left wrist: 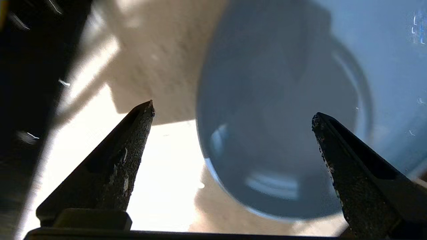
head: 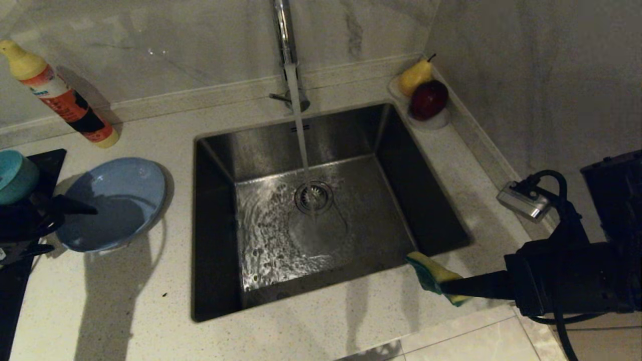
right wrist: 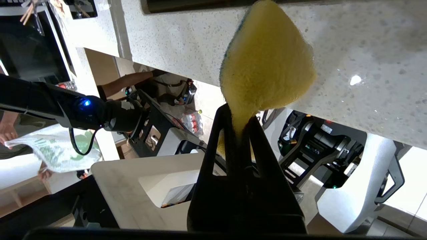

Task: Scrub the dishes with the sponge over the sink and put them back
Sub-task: Wash the plate

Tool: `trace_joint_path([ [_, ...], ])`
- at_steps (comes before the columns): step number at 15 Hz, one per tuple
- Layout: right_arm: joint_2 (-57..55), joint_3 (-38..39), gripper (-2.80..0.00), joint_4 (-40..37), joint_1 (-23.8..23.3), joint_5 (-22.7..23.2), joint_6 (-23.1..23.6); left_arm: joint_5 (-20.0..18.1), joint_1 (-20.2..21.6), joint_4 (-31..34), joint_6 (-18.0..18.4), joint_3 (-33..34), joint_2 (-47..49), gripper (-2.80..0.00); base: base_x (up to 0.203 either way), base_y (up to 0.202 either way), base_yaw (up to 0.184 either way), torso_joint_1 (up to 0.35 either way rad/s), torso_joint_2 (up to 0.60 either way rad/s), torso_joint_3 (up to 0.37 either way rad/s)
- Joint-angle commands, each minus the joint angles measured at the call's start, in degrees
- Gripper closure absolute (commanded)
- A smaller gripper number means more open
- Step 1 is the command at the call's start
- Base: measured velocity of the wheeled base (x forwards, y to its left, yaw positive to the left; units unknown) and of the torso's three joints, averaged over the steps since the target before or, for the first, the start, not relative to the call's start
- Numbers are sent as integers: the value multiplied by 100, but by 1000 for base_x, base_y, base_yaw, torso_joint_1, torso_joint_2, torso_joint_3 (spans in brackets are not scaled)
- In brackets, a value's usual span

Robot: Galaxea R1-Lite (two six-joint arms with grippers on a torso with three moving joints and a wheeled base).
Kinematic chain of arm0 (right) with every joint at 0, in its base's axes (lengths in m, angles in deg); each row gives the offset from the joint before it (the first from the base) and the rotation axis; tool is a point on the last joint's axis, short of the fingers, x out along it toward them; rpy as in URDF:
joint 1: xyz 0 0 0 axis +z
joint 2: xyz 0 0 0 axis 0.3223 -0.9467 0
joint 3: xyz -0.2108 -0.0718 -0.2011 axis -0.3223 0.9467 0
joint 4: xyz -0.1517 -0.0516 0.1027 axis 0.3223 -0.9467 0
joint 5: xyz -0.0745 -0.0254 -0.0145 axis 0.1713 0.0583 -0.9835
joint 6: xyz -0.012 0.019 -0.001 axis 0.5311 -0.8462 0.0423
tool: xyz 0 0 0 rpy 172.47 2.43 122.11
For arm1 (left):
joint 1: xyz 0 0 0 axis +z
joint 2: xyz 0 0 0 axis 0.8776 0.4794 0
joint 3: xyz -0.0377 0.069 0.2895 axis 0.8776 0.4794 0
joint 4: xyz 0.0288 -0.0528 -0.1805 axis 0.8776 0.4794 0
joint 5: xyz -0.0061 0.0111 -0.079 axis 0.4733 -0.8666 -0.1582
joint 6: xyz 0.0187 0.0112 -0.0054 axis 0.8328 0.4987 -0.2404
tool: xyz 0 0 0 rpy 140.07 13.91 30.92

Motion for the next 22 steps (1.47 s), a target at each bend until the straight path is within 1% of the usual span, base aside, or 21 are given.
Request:
trace_joint_path([
  [1,5,14,0,-4,-19,24,-12,209,-60,106,171,-69,90,-280,0,0,0,0,0,0],
  [2,-3,14,0,-4,-19,35,-12,283,-100,179,222,-78,115,-280,0,0,0,0,0,0],
  [7,14,47,0,1,-86,35,-12,307,-356,194,216,-78,116,-280,0,0,0,0,0,0],
  [8,8,58,0,10,-103,35,-6,371,-399,193,216,-93,121,-280,0,0,0,0,0,0],
  [11,5,137,0,163,-185,54,-5,761,-499,196,243,-131,194,-280,0,0,0,0,0,0],
  [13,-11,141,0,163,-227,119,-3,800,-491,211,383,-139,205,-280,0,0,0,0,0,0],
  [17,23,120,0,163,-229,140,-3,930,-490,211,451,-122,220,-280,0,0,0,0,0,0],
  [18,23,120,0,163,-229,140,0,922,-490,211,478,-100,220,-164,0,0,0,0,0,0],
  [19,23,120,0,166,-229,140,5,922,-490,203,470,-99,229,0,0,0,0,0,0,0],
  [22,5,102,0,163,-229,140,5,920,-483,193,452,-87,220,0,0,0,0,0,0,0],
])
